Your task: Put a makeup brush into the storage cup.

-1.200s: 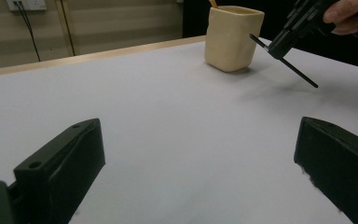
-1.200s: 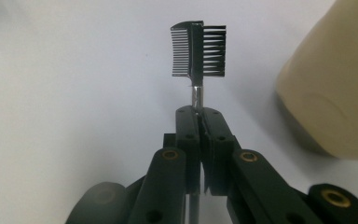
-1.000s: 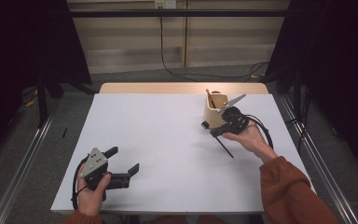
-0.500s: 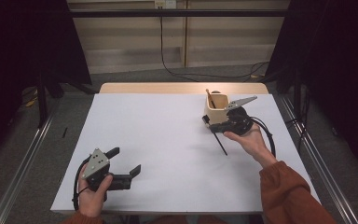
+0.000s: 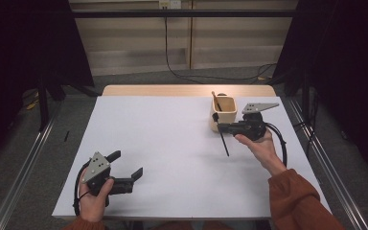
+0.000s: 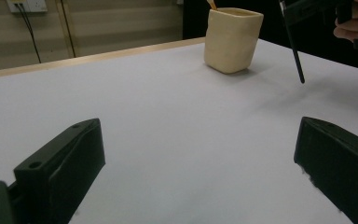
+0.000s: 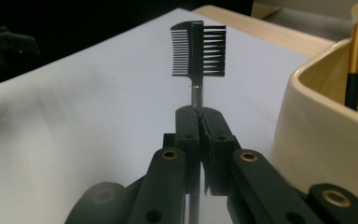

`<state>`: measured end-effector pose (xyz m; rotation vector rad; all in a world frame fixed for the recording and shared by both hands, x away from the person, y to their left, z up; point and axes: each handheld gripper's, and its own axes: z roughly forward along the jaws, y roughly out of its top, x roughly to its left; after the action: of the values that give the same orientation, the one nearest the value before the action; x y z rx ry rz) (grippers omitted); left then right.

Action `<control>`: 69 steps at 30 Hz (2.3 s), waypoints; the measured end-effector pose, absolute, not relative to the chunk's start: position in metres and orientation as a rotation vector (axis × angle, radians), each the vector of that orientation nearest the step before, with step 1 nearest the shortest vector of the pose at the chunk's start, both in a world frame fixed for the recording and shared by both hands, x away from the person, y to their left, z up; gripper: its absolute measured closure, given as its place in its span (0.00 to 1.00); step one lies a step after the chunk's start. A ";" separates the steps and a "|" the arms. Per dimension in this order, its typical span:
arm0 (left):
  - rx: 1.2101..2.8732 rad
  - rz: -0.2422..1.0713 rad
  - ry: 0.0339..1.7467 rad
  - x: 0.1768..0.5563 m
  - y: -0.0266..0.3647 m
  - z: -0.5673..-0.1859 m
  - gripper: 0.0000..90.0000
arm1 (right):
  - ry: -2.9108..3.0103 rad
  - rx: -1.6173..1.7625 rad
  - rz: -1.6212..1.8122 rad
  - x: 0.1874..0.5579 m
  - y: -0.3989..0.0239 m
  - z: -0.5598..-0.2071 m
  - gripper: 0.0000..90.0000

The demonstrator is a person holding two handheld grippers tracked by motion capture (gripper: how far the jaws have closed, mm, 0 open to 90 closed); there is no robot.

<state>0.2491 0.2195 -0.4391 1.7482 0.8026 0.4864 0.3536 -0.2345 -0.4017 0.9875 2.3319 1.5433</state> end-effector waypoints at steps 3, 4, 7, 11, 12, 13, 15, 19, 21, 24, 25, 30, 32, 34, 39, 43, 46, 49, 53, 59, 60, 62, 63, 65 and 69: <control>1.745 0.485 0.801 0.249 0.219 -0.439 0.02 | 2.299 0.977 1.577 0.351 -0.236 -0.399 0.96; 1.750 0.485 0.797 0.248 0.219 -0.439 0.02 | 2.289 0.978 1.597 0.351 -0.237 -0.399 0.96; 1.748 0.489 0.802 0.249 0.220 -0.439 0.02 | 2.274 0.996 1.633 0.350 -0.239 -0.398 0.96; 1.739 0.490 0.816 0.249 0.221 -0.439 0.02 | 2.259 1.001 1.642 0.349 -0.240 -0.397 0.96; 1.738 0.490 0.816 0.249 0.221 -0.439 0.02 | 2.256 1.002 1.645 0.349 -0.240 -0.396 0.96; 1.740 0.489 0.816 0.250 0.220 -0.439 0.02 | 2.253 0.999 1.646 0.348 -0.241 -0.395 0.96; 1.747 0.487 0.811 0.250 0.219 -0.440 0.02 | 2.239 1.003 1.667 0.348 -0.242 -0.392 0.96; 1.740 0.487 0.820 0.250 0.220 -0.439 0.02 | 2.212 0.996 1.686 0.346 -0.244 -0.386 0.96; 1.742 0.487 0.819 0.250 0.221 -0.439 0.02 | 2.202 0.994 1.698 0.346 -0.245 -0.384 0.96; 1.740 0.485 0.825 0.250 0.221 -0.440 0.02 | 2.195 0.991 1.698 0.347 -0.246 -0.382 0.96; 1.739 0.485 0.827 0.250 0.221 -0.440 0.02 | 2.190 0.989 1.700 0.347 -0.246 -0.381 0.96; 1.739 0.485 0.825 0.251 0.221 -0.440 0.02 | 2.166 0.978 1.717 0.348 -0.247 -0.375 0.96; 1.739 0.485 0.825 0.251 0.221 -0.440 0.02 | 2.160 0.977 1.721 0.349 -0.247 -0.373 0.96; 1.740 0.484 0.826 0.251 0.221 -0.440 0.02 | 2.153 0.973 1.726 0.350 -0.247 -0.372 0.96; 1.737 0.484 0.829 0.251 0.221 -0.440 0.02 | 2.131 0.973 1.735 0.353 -0.248 -0.368 0.96; 1.741 0.488 0.824 0.251 0.221 -0.440 0.02 | 2.113 0.972 1.738 0.355 -0.248 -0.361 0.96; 1.739 0.485 0.828 0.251 0.221 -0.440 0.02 | 2.091 0.960 1.749 0.356 -0.248 -0.353 0.96; 1.742 0.487 0.823 0.251 0.221 -0.440 0.02 | 2.078 0.952 1.752 0.358 -0.249 -0.346 0.96; 1.743 0.487 0.823 0.252 0.220 -0.439 0.02 | 2.081 0.953 1.730 0.365 -0.248 -0.340 0.96; 1.745 0.488 0.823 0.252 0.221 -0.440 0.02 | 2.068 0.951 1.728 0.375 -0.244 -0.332 0.96; 1.745 0.487 0.824 0.252 0.221 -0.440 0.02 | 2.066 0.950 1.726 0.377 -0.244 -0.330 0.96; 1.744 0.487 0.824 0.252 0.221 -0.440 0.02 | 2.066 0.948 1.715 0.379 -0.243 -0.327 0.96; 1.745 0.487 0.823 0.252 0.221 -0.440 0.02 | 2.064 0.947 1.713 0.381 -0.244 -0.325 0.96; 1.747 0.489 0.824 0.252 0.221 -0.440 0.02 | 2.054 0.947 1.709 0.383 -0.245 -0.322 0.96; 1.751 0.489 0.820 0.252 0.221 -0.440 0.02 | 2.031 0.960 1.702 0.387 -0.249 -0.316 0.96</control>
<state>0.2521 0.2210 -0.4398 1.7506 0.8201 0.4894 0.3872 -0.2487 -0.3161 0.9605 2.0308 1.7020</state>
